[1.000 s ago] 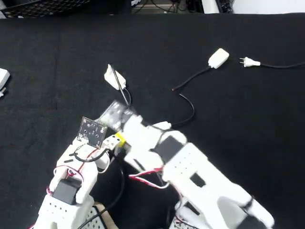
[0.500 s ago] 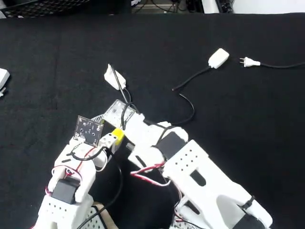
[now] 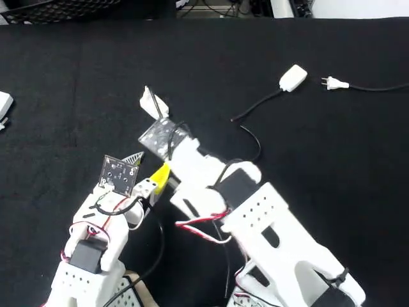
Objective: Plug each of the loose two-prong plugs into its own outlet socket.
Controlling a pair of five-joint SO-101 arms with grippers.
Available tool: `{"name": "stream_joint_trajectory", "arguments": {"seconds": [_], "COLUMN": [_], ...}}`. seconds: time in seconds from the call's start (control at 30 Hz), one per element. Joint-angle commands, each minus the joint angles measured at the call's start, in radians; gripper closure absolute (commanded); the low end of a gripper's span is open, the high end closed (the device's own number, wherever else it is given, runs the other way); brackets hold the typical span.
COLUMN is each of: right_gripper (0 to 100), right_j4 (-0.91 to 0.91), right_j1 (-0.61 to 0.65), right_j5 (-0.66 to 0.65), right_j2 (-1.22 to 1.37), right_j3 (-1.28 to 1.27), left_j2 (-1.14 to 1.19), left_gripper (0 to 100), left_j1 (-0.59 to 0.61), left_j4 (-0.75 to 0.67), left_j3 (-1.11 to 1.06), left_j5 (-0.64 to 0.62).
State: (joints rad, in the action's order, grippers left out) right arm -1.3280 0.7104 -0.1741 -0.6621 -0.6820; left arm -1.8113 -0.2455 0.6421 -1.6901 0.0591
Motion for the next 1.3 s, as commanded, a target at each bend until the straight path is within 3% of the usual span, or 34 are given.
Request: {"name": "stream_joint_trajectory", "arguments": {"seconds": [0.0,0.8,1.27], "right_gripper": [98.6,98.6,98.6], "right_j4": [-0.002,-0.006,-0.023], "right_j1": [0.021,0.015,-0.189], "right_j5": [0.009,0.075,-0.052], "right_j2": [-0.012,-0.012,-0.004], "right_j3": [0.050,0.194,0.051], "left_j2": [-0.008,-0.008,-0.008], "left_gripper": [78,78,78], "left_j1": [-0.001,-0.001,0.008], "left_j4": [0.000,0.000,0.009], "left_j3": [-0.008,-0.008,-0.008], "left_j5": [-0.009,-0.009,-0.003]}}
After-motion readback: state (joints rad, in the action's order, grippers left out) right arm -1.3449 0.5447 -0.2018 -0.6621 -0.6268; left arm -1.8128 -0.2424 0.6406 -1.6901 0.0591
